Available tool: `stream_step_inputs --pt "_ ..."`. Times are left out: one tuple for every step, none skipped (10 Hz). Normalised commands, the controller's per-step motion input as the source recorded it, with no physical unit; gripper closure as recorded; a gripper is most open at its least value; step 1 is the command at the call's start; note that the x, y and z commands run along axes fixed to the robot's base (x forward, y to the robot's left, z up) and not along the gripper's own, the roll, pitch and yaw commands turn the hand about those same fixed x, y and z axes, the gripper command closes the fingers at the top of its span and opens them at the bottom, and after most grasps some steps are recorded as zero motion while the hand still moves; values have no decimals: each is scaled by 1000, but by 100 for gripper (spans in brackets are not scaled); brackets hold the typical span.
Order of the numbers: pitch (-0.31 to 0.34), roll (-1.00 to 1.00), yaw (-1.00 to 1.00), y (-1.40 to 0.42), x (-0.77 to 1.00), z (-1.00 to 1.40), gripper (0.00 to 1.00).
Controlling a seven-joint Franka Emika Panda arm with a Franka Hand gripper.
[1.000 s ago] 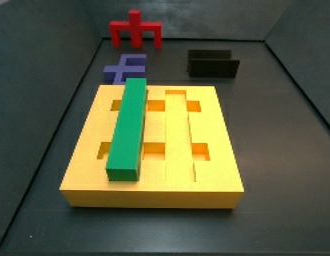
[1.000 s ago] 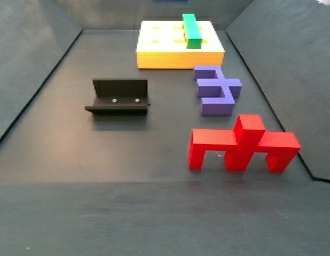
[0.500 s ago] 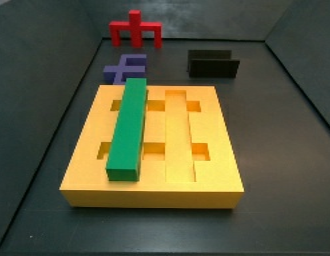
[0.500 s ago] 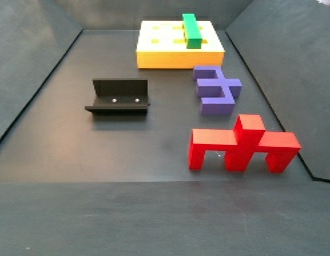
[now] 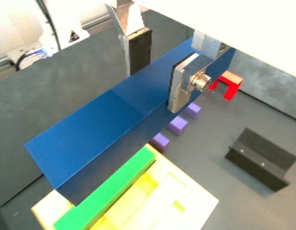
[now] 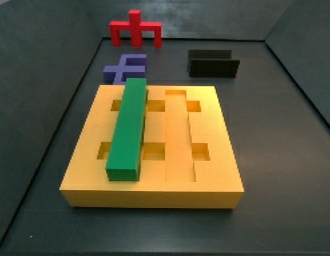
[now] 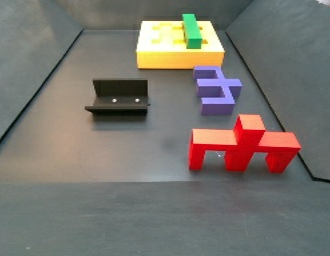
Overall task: Pick up the blue object. Move up. Move to above the board. Insert the blue object.
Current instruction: Move to above the board, then insert the blue object.
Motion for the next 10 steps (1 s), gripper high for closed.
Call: stream_step_inputs --pt "114 9 8 -234 27 54 100" --pt "0 -9 0 0 20 0 100" --pt "60 0 -134 -163 226 -140 100" --pt "24 -20 -89 -46 203 -689 100" --pt "0 -53 0 0 126 -1000 100" --pt "-26 0 80 -37 0 -1000 100" --pt "0 247 54 -349 177 -837 100" --pt "0 163 49 -351 111 -1000 100" --pt "-44 111 71 -334 77 -1000 100" --pt "-33 189 94 -346 137 -906 100"
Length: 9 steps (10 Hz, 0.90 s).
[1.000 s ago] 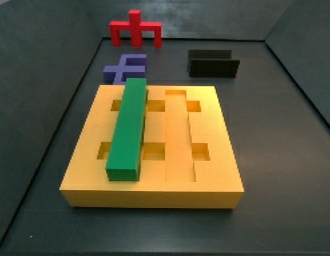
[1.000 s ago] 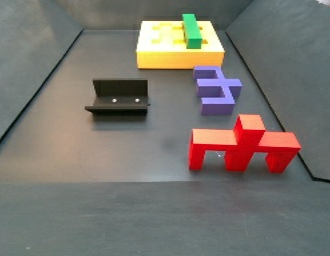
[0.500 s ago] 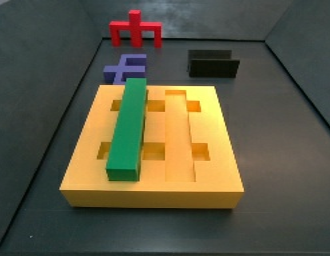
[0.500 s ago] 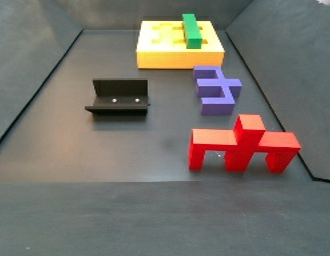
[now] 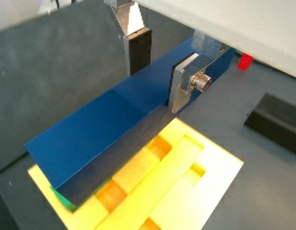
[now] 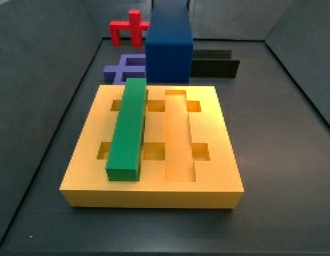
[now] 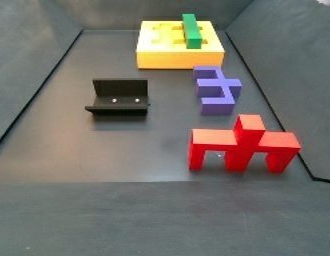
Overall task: Pick up the blue object. Move up. Move to above the board. Insert the blue object.
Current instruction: Insert the blue object.
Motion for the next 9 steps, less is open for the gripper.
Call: stream_step_inputs --pt "0 207 11 -289 300 -889 100" --pt "0 66 0 -123 120 -1000 100" --pt "-11 79 29 -126 143 -1000 100" --pt "-4 83 31 -117 171 -983 100" --pt "0 84 26 -97 129 -929 100" --pt "0 50 46 -40 6 -666 100" --pt "0 173 183 -29 0 -523 100" --pt "0 216 151 -31 23 -503 100" --pt "21 180 100 0 66 -514 100"
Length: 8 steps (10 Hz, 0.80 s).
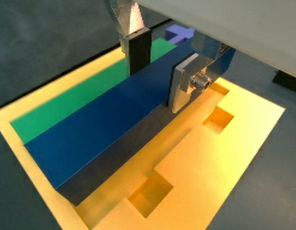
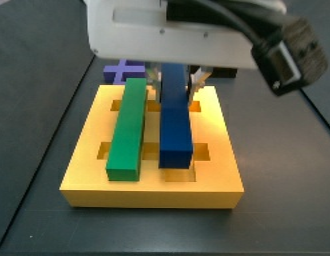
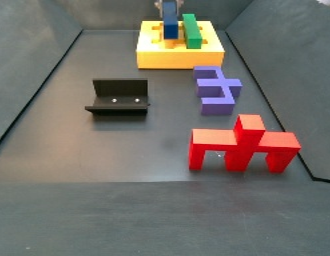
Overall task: Pick up the blue object. Move up. Move to above the board. Insert the blue object.
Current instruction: Insert the blue object.
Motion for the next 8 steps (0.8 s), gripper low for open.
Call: stream_step_inputs --pt "26 156 29 -31 166 -426 100" --pt "26 146 0 -46 149 -357 100" --pt "20 110 0 -54 146 -291 100" --pt "1 49 -23 -54 117 -237 100" --pt "3 29 -80 -80 120 -163 100" --pt "3 36 -91 -66 97 -146 100" --pt "7 36 -94 -83 129 -137 100" --pt "13 41 -109 -77 154 -151 100"
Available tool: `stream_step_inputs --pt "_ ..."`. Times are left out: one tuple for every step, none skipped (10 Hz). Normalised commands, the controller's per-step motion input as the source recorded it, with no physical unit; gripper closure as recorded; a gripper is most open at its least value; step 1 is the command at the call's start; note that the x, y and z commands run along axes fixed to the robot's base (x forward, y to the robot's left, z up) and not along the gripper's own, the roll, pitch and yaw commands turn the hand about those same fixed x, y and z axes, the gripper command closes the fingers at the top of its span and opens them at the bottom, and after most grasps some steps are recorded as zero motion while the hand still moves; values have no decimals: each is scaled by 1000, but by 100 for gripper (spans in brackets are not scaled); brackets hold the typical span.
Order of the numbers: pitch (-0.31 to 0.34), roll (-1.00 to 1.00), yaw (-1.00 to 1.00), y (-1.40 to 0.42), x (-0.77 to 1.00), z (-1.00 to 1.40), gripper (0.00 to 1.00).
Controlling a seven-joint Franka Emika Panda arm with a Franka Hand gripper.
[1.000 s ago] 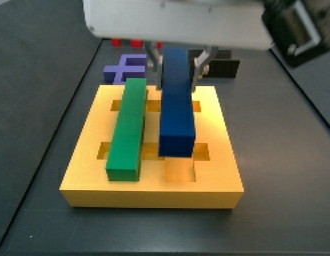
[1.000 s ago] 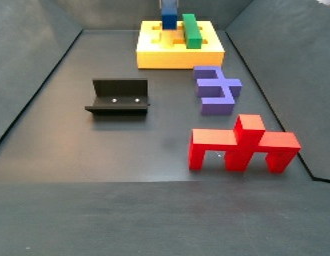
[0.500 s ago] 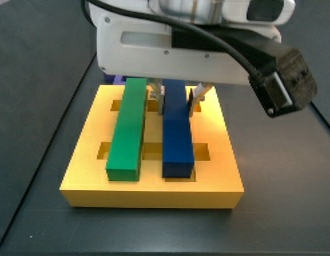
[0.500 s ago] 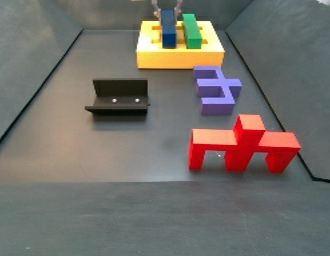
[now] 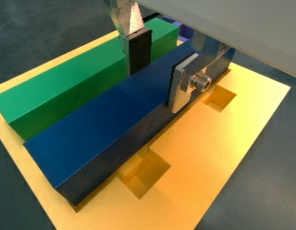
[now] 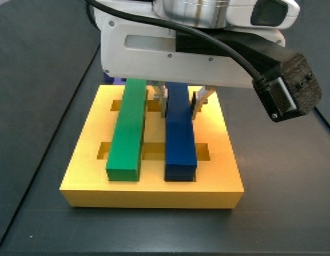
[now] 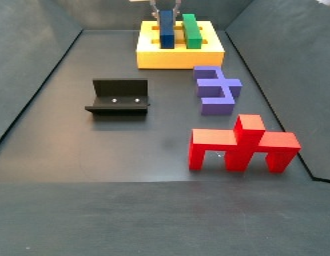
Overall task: Pick up the blue object. Move up. Move to above the board. Insert the blue object.
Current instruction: Insert the blue object.
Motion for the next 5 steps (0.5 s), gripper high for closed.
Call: stream_step_inputs --pt "26 40 -63 0 140 -174 100" --pt "34 50 -34 0 180 -183 100" --pt "34 46 -26 0 186 -166 100" --pt "43 49 -14 0 220 -143 100" --pt "0 0 0 0 0 0 100"
